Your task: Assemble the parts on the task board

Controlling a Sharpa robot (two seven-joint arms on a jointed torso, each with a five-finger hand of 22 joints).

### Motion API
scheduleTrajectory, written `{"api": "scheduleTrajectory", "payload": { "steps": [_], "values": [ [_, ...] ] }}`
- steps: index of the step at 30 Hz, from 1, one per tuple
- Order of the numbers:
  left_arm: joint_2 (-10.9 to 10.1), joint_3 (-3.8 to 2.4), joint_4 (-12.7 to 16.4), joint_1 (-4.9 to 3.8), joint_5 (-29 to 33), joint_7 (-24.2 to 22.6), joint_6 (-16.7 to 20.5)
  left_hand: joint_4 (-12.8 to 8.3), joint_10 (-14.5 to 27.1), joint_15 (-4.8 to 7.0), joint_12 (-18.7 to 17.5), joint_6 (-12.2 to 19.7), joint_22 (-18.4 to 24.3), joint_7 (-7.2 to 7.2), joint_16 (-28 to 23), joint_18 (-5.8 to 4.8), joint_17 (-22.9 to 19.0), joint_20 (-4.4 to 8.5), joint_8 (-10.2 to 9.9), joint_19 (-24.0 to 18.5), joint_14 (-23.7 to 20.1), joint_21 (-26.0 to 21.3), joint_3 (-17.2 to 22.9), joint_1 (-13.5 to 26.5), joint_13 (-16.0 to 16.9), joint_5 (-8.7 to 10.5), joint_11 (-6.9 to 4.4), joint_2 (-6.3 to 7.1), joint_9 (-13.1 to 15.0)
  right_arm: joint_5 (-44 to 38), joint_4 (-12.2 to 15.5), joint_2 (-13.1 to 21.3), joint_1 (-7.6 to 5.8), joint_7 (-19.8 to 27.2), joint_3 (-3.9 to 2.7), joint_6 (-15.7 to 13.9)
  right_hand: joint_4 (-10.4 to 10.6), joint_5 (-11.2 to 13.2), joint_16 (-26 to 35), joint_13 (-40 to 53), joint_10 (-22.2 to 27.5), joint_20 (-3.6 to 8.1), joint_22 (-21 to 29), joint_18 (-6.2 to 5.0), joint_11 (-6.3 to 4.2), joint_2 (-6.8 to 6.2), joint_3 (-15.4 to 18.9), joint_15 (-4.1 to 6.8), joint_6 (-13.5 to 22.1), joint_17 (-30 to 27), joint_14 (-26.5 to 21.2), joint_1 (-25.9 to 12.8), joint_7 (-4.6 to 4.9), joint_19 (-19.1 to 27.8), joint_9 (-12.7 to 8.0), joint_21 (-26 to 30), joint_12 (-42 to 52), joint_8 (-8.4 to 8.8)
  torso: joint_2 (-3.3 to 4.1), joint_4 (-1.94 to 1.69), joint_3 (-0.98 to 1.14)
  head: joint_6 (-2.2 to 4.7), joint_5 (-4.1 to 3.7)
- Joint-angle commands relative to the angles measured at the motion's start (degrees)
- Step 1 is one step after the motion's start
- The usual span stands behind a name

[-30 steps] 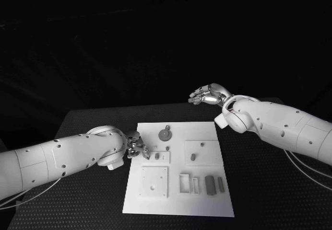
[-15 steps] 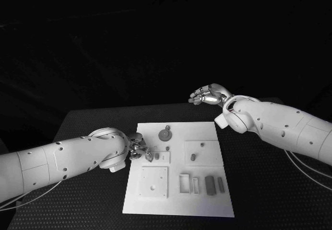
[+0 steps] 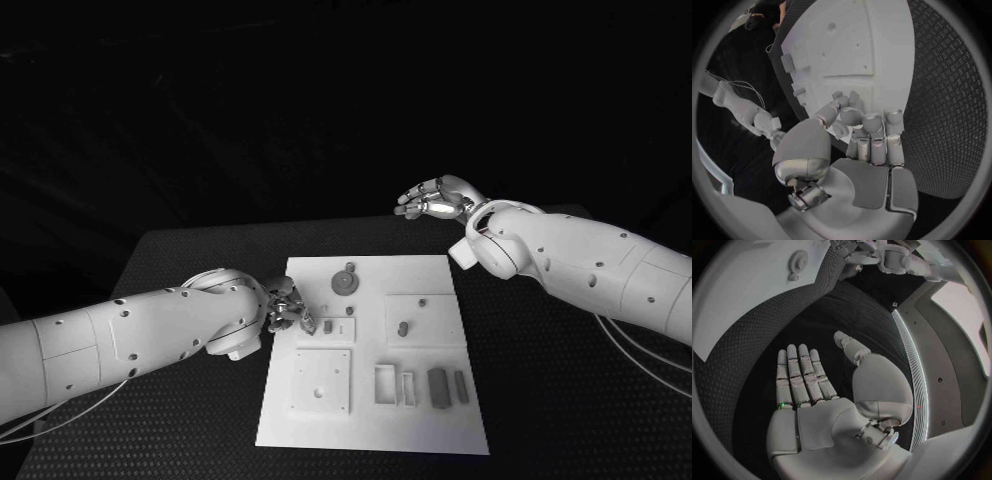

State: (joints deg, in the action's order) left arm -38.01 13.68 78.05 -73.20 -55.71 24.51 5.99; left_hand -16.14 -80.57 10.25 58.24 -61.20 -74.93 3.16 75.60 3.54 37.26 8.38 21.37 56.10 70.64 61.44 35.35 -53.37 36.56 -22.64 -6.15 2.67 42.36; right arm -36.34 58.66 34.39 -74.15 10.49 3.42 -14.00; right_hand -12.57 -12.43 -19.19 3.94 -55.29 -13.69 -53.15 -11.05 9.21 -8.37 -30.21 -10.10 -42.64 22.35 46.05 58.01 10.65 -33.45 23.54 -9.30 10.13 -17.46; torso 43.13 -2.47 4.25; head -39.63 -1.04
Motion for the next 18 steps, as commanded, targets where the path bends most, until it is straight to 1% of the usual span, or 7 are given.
{"api": "scheduleTrajectory", "payload": {
  "steps": [1, 3, 4, 5, 6, 12, 18],
  "values": [
    [-0.6, 0.01, 0.5, 0.03, 2.7, 0.0, 6.3, -0.3, 0.3, 0.86, -0.1, -7.1, -0.7, -3.59, 0.3, 0.15, -0.1, 6.75, 0.4, 0.5, 0.8, -0.2, 0.1, -0.2, -0.1, -0.7, -0.64, -0.88, 1.5, 0.0, 0.1, 0.1, 0.01, 0.4, -0.01, 0.1, 0.2, -0.3, -0.3, 0.0, -0.3, 0.07, -0.1, -0.14, 0.17, -0.19, 0.1, -0.01, 0.2, -0.1, -0.5, 0.1, 0.07, 0.4, -0.1, 0.2, -0.2, -0.29, 0.01, -0.04, -0.01, -0.13, -0.12],
    [-1.2, 0.02, 0.9, 0.09, 4.4, -0.1, 8.1, -0.4, 0.3, 0.84, -0.1, -7.2, -0.7, -3.66, 0.3, 0.15, -0.1, 6.75, 0.5, 0.5, 0.8, -0.2, 0.3, -0.2, -0.1, -0.89, -0.71, -0.91, 1.5, 0.0, 0.1, 0.3, 0.01, 0.4, -0.01, 0.1, 0.2, -0.3, -0.3, 0.0, -0.3, 0.07, -0.1, -0.14, 0.17, -0.2, 0.1, -0.02, 0.2, -0.1, -0.5, 0.1, 0.07, 0.4, -0.1, 0.2, -0.2, -0.29, 0.03, -0.05, -0.01, -0.17, -0.21],
    [-1.5, 0.02, 1.2, 0.17, 5.1, -0.1, 8.7, -0.3, 0.3, 0.83, -0.1, -7.2, -0.7, -3.7, 0.3, 0.16, -0.1, 6.76, 0.6, 0.5, 0.9, -0.2, 0.7, -0.3, -0.1, -0.56, -0.77, -0.73, 1.5, 0.0, 0.1, 0.2, 0.01, 0.4, -0.01, 0.1, 0.2, -0.3, -0.3, 0.0, -0.3, 0.07, -0.1, -0.14, 0.17, -0.2, 0.1, -0.02, 0.2, -0.1, -0.5, 0.1, 0.07, 0.4, -0.1, 0.2, -0.2, -0.29, 0.03, -0.06, -0.02, -0.18, -0.21],
    [-1.8, 0.02, 1.5, 0.31, 5.7, -0.1, 9.1, -0.2, 0.3, 0.83, -0.1, -7.3, -0.7, -3.78, 0.3, 0.19, -0.1, 6.79, 0.7, 0.5, 0.9, -0.3, 1.6, -0.4, -0.1, 0.54, -0.82, -0.43, 1.5, 0.0, 0.0, 0.2, 0.02, 0.4, -0.01, 0.1, 0.2, -0.3, -0.3, 0.0, -0.3, 0.07, -0.1, -0.14, 0.17, -0.21, 0.1, -0.01, 0.2, -0.1, -0.5, 0.1, 0.07, 0.4, -0.1, 0.2, -0.2, -0.29, 0.02, -0.07, -0.02, -0.23, -0.25],
    [-2.1, 0.02, 1.8, 0.47, 5.9, -0.1, 9.5, -0.1, 0.3, 0.82, 0.0, -7.2, -0.6, -3.76, 0.3, 0.16, -0.2, 6.78, 0.8, 0.6, 1.0, -0.3, 2.2, -0.2, -0.2, 0.78, -0.82, -0.31, 1.4, 0.0, 0.1, 0.4, 0.02, 0.4, -0.01, 0.1, 0.2, -0.3, -0.3, 0.0, -0.3, 0.07, -0.1, -0.14, 0.17, -0.21, 0.1, -0.01, 0.2, -0.1, -0.5, 0.1, 0.08, 0.4, -0.1, 0.2, -0.2, -0.29, 0.0, -0.05, -0.01, -0.32, -0.26],
    [-2.8, 0.03, 3.0, 0.81, 7.1, 0.1, 9.9, -0.1, 0.2, 0.79, 0.0, -7.2, -0.7, -3.75, 0.2, 0.14, -0.2, 6.78, 1.0, 0.7, 1.0, -0.3, 2.8, 0.1, -0.2, 1.14, -0.81, -0.22, 1.4, 0.0, 0.2, 0.6, 0.02, 0.3, -0.01, 0.1, 0.2, -0.4, -0.3, 0.0, -0.3, 0.07, -0.1, -0.14, 0.16, -0.22, 0.1, -0.01, 0.2, -0.1, -0.5, 0.2, 0.08, 0.3, -0.1, 0.2, -0.3, -0.3, -0.01, -0.14, -0.03, -0.55, -0.29],
    [-3.5, 0.04, 4.0, 1.09, 7.3, 0.1, 11.8, -0.1, 0.2, 0.78, 0.0, -7.2, -0.7, -3.75, 0.2, 0.13, -0.2, 6.79, 1.0, 0.7, 1.0, -0.3, 3.1, 0.3, -0.2, 1.27, -0.8, -0.2, 1.3, 0.0, 0.3, 0.7, 0.02, 0.3, -0.01, 0.0, 0.2, -0.4, -0.3, 0.0, -0.3, 0.07, -0.1, -0.14, 0.16, -0.25, 0.1, -0.01, 0.2, -0.1, -0.5, 0.2, 0.08, 0.3, -0.1, 0.2, -0.3, -0.3, 0.01, -0.08, -0.02, -0.56, -0.19]
  ]
}}
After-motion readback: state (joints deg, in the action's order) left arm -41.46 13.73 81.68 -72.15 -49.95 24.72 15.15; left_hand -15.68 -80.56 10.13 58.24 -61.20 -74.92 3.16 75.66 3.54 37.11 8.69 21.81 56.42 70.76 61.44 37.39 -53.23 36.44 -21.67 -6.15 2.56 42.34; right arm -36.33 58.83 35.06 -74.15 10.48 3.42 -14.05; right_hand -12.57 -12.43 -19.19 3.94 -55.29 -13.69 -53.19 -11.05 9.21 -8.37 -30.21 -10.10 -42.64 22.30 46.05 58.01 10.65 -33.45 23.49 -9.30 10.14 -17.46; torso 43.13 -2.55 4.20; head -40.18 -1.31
